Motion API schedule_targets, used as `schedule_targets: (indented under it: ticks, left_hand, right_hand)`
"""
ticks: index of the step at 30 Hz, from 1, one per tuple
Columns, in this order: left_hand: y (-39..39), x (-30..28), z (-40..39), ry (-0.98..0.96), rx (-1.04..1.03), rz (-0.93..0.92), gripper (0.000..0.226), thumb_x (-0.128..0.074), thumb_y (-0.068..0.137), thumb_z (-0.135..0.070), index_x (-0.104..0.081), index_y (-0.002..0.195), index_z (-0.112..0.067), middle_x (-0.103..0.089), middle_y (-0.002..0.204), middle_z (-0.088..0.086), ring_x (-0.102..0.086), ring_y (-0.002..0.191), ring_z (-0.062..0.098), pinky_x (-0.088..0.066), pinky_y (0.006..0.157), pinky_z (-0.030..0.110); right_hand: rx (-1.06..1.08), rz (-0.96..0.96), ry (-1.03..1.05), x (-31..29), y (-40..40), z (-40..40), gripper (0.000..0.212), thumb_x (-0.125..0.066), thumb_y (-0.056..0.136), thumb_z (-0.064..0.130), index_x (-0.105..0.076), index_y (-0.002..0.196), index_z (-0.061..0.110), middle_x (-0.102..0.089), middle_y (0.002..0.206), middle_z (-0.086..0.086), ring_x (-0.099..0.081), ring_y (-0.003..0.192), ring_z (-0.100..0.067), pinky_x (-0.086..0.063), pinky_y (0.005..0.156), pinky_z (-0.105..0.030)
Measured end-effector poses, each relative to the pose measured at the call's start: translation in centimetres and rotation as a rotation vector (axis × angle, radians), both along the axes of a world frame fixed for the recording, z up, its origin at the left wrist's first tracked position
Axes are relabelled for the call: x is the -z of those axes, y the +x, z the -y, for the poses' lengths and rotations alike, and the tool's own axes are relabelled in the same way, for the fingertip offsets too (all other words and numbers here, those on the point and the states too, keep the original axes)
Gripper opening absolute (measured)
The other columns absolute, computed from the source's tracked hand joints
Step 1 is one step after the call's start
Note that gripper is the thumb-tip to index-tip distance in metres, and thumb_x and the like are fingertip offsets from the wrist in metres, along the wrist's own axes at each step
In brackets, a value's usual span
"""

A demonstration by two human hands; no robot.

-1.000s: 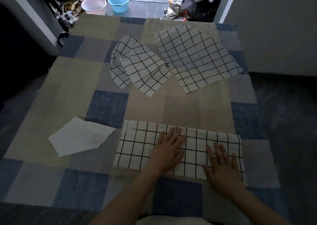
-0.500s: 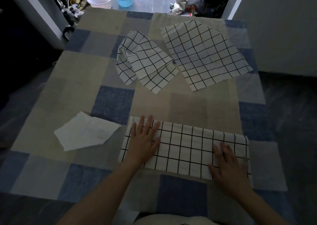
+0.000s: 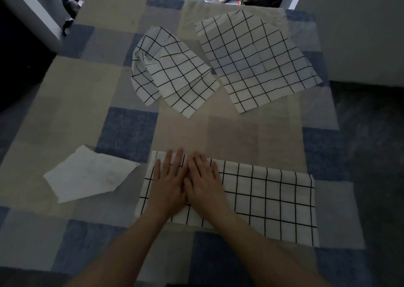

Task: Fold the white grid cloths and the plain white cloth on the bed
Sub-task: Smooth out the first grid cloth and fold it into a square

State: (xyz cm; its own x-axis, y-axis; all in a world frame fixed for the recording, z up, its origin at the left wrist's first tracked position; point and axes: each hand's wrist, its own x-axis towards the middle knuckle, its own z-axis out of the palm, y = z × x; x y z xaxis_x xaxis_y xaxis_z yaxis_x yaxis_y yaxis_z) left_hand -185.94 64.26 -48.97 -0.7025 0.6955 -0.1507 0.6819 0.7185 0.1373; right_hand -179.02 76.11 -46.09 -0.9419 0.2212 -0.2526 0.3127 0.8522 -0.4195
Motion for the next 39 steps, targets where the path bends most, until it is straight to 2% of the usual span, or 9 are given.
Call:
schedule_targets:
  ticks: [4, 8, 20, 23, 25, 28, 32, 36, 39]
  left_hand:
    - [-0.2, -0.1, 0.0, 0.017, 0.006, 0.023, 0.066, -0.028, 0.094, -0.051, -0.014, 0.155, -0.028, 0.003, 0.163, 0.002, 0.006, 0.15, 0.026, -0.009, 0.118, 0.055]
    - [-0.2, -0.4, 0.0, 0.028, 0.004, 0.042, 0.067, -0.03, 0.093, -0.051, -0.018, 0.154, -0.028, 0.001, 0.163, 0.001, 0.005, 0.15, 0.027, -0.01, 0.118, 0.055]
    - [-0.1, -0.3, 0.2, 0.049, 0.004, 0.034, 0.066, -0.027, 0.093, -0.052, -0.018, 0.154, -0.028, -0.001, 0.163, 0.002, 0.003, 0.15, 0.027, -0.009, 0.117, 0.055]
    - [-0.1, -0.2, 0.2, 0.049, 0.0, 0.033, 0.066, -0.028, 0.093, -0.051, -0.016, 0.154, -0.029, 0.0, 0.163, 0.001, 0.004, 0.15, 0.027, -0.009, 0.117, 0.055]
    - [-0.1, -0.2, 0.2, 0.04, -0.002, 0.029, 0.066, -0.028, 0.093, -0.051, -0.015, 0.154, -0.029, 0.001, 0.163, 0.001, 0.005, 0.15, 0.027, -0.008, 0.117, 0.054]
    - [-0.1, -0.3, 0.2, 0.035, -0.004, 0.029, 0.066, -0.029, 0.093, -0.051, -0.014, 0.154, -0.03, 0.001, 0.163, 0.001, 0.006, 0.15, 0.026, -0.007, 0.117, 0.053]
    - [-0.1, -0.5, 0.2, 0.026, -0.007, 0.029, 0.067, -0.029, 0.094, -0.052, -0.013, 0.155, -0.03, 0.003, 0.163, 0.0, 0.007, 0.15, 0.025, -0.006, 0.118, 0.052]
    - [-0.1, -0.5, 0.1, 0.039, -0.008, 0.041, 0.066, -0.029, 0.094, -0.051, -0.015, 0.154, -0.03, 0.001, 0.163, 0.0, 0.005, 0.15, 0.025, -0.007, 0.118, 0.052]
    - [-0.2, -0.4, 0.1, 0.044, -0.007, 0.049, 0.066, -0.029, 0.093, -0.051, -0.016, 0.154, -0.03, 0.0, 0.163, -0.001, 0.005, 0.15, 0.025, -0.008, 0.118, 0.052]
  right_hand:
    - [0.044, 0.021, 0.089, 1.0, 1.9, -2.6, 0.064, -0.013, 0.098, 0.052, 0.002, 0.153, 0.024, 0.012, 0.16, 0.006, 0.021, 0.144, -0.008, 0.011, 0.117, -0.043]
    - [0.11, 0.061, 0.191, 1.3, 5.7, -7.4, 0.062, -0.017, 0.1, 0.051, 0.003, 0.154, 0.025, 0.01, 0.161, 0.007, 0.017, 0.145, -0.009, 0.01, 0.117, -0.043]
    - [0.486, 0.203, 0.285, 0.9, 15.0, -18.5, 0.067, -0.003, 0.093, 0.058, 0.013, 0.151, 0.03, 0.012, 0.161, 0.004, 0.015, 0.145, -0.009, 0.002, 0.118, -0.052]
    - [0.632, 0.212, 0.241, 0.4, 13.8, -17.8, 0.074, -0.012, 0.094, 0.063, 0.01, 0.152, 0.023, 0.016, 0.16, -0.002, 0.016, 0.146, -0.015, 0.002, 0.117, -0.055]
    - [0.696, 0.106, 0.189, -0.6, 12.1, -16.1, 0.078, -0.025, 0.094, 0.06, 0.005, 0.153, 0.018, 0.016, 0.16, -0.002, 0.015, 0.146, -0.017, 0.002, 0.118, -0.053]
    - [0.456, -0.051, 0.214, -1.8, 8.8, -11.5, 0.077, -0.04, 0.094, 0.048, -0.003, 0.153, 0.016, 0.007, 0.161, -0.003, 0.01, 0.148, -0.018, 0.002, 0.119, -0.049]
    - [0.1, -0.036, 0.213, -0.7, 5.3, -4.8, 0.078, -0.031, 0.094, 0.055, 0.002, 0.154, 0.017, 0.015, 0.161, -0.003, 0.015, 0.147, -0.018, 0.007, 0.117, -0.05]
    - [0.011, 0.03, 0.242, 1.6, 4.9, -3.1, 0.073, -0.027, 0.095, 0.057, -0.007, 0.154, 0.018, 0.004, 0.162, -0.001, 0.004, 0.148, -0.019, -0.005, 0.114, -0.053]
    - [0.029, 0.035, 0.243, 2.1, 5.9, -4.7, 0.068, -0.025, 0.097, 0.054, -0.008, 0.154, 0.021, 0.0, 0.162, 0.002, 0.0, 0.148, -0.016, -0.005, 0.115, -0.051]
